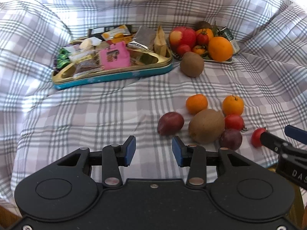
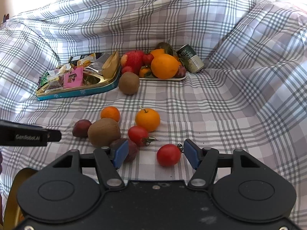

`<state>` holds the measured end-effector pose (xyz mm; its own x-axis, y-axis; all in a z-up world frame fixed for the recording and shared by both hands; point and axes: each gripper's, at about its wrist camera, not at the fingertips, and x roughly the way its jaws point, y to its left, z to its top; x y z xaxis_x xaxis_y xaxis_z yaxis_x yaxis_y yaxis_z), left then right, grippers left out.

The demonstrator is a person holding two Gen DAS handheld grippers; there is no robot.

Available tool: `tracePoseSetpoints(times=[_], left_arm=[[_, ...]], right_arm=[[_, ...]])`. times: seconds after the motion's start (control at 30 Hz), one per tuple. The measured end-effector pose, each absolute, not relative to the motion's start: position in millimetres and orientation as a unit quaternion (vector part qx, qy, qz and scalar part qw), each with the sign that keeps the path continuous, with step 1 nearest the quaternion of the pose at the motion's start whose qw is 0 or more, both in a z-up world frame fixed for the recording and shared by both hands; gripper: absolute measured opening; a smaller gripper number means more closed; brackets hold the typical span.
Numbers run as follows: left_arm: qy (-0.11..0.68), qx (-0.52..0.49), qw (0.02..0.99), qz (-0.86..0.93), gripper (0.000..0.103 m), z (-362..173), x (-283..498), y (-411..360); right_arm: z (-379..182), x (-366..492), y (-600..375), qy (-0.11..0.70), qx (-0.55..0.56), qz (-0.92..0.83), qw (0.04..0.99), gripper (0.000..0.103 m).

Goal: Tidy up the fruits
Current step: 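Grasp a dark red plum with the left tool while the right tool reaches the kiwi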

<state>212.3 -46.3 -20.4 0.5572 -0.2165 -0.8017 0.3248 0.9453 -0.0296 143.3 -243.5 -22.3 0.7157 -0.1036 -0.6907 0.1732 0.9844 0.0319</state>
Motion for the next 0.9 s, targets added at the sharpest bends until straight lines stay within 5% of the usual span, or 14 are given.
tracePoseSetpoints(times=[0.9], left_arm=[[0.447, 0.1, 0.868, -0.19, 0.053, -53.0, 256.6, -85.6]], right_arm=[[-26.0, 150.7, -248.4, 0.377, 0.049, -0.069, 0.922, 0.067]])
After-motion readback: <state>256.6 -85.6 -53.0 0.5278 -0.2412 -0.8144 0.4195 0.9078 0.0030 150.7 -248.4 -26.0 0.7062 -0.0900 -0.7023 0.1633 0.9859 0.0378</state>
